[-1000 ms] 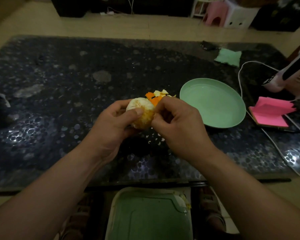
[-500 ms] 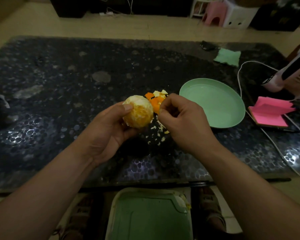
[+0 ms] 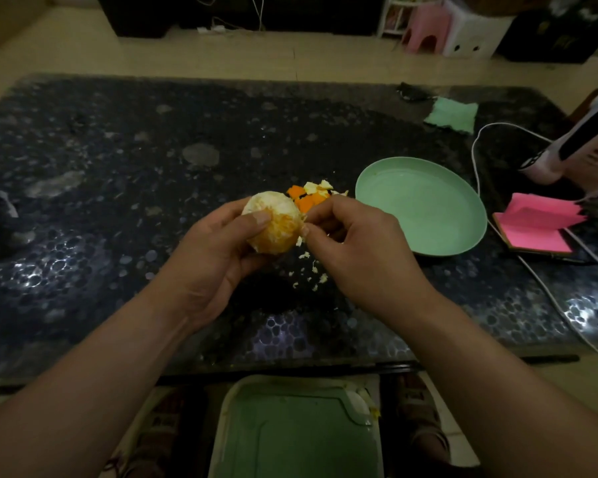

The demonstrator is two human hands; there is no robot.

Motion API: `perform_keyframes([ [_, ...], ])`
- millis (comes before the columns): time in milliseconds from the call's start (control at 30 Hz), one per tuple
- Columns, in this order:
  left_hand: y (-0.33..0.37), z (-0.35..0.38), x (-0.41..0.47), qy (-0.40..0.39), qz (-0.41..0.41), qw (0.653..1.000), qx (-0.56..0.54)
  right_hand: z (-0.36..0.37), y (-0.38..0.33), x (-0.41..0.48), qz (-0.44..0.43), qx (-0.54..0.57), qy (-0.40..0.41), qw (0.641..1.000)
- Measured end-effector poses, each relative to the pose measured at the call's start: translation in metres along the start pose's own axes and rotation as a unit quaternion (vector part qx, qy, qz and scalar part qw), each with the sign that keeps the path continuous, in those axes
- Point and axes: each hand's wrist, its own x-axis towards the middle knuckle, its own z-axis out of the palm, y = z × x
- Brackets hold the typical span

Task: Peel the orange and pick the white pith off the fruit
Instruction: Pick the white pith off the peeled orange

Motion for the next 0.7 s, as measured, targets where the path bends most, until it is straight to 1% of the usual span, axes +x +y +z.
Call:
perform_keyframes([
  [233, -0.002, 0.003, 0.001, 0.013, 0.026, 0.999, 0.026, 0.001, 0.004, 0.001, -0.006, -0.031, 0.004, 0.999],
  [533, -0.007, 0.007, -0.002, 0.018, 0.049, 0.997, 0.061, 0.006, 0.006, 0.002, -0.056, -0.106, 0.043, 0.992],
  [700, -0.01, 0.013, -0.003, 0.019, 0.052, 0.996, 0.064, 0.007, 0.002, 0.003, -0.051, -0.149, 0.065, 0.985],
])
